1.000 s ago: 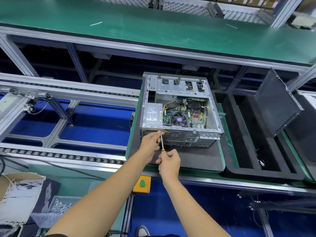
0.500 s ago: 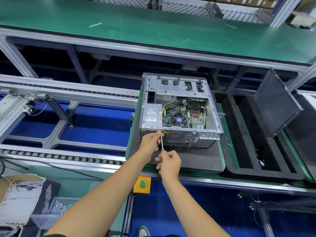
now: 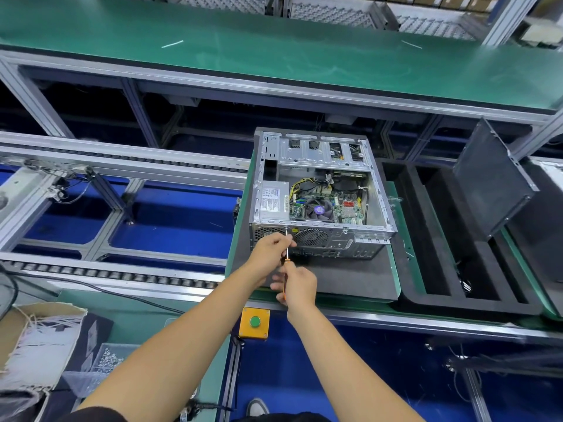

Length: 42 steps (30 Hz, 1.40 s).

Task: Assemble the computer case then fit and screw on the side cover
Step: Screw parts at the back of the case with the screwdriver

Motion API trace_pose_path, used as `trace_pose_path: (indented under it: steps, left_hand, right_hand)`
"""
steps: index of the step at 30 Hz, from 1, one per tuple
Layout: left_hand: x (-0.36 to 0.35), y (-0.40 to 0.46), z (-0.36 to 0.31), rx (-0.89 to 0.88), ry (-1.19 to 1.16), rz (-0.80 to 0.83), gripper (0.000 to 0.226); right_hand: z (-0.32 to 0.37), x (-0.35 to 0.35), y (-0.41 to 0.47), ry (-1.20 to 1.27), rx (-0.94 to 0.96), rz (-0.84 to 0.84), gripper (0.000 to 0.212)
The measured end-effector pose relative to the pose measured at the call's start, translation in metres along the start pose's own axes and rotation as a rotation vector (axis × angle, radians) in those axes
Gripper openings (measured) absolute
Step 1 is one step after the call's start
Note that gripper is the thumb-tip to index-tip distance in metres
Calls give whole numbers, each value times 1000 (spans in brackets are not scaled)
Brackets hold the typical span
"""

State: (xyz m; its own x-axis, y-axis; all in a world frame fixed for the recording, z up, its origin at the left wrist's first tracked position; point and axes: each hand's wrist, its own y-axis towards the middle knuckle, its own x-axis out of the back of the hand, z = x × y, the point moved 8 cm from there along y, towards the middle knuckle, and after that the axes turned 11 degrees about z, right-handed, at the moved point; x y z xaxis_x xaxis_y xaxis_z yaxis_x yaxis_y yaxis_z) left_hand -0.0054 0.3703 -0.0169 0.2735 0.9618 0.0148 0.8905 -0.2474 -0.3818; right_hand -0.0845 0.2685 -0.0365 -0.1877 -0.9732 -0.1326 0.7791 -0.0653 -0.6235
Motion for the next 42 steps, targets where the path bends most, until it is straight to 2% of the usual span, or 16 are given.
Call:
trace_pose_path:
  steps: [5, 10, 13, 17, 24, 27, 30, 34, 37, 42]
  left_hand:
    - [0, -2, 1, 15, -23, 12, 31]
    - [4, 1, -3, -5, 67, 26, 33]
    - [6, 4, -2, 10, 54, -16, 30]
    - [10, 7, -4, 12, 68, -91, 32]
    - [0, 9, -2, 39, 52, 58, 29]
    - [2, 8, -3, 35, 47, 20, 28]
    - [3, 9, -1, 64, 0, -29, 34]
    - [1, 9, -1, 69, -12, -20, 34]
    - [1, 6, 1, 99, -54, 36, 34]
    - [7, 4, -2, 104, -9, 69, 29]
  right_hand:
    - [-5, -4, 3, 70, -95, 38, 32]
    - [-2, 1, 3, 42, -49, 35, 12]
    - [-1, 7, -1, 29, -29, -17, 17]
    - [-6, -2, -2, 136, -141, 67, 31]
    - [-2, 7, 0, 26, -83, 24, 16]
    - [-6, 3, -1, 129, -162, 76, 25]
    - [-7, -1, -3, 133, -195, 108, 34]
    - [0, 4, -1, 7, -61, 49, 17]
    - [0, 6, -1, 29, -82, 49, 14]
    - [-5, -1, -3, 157, -197, 141, 32]
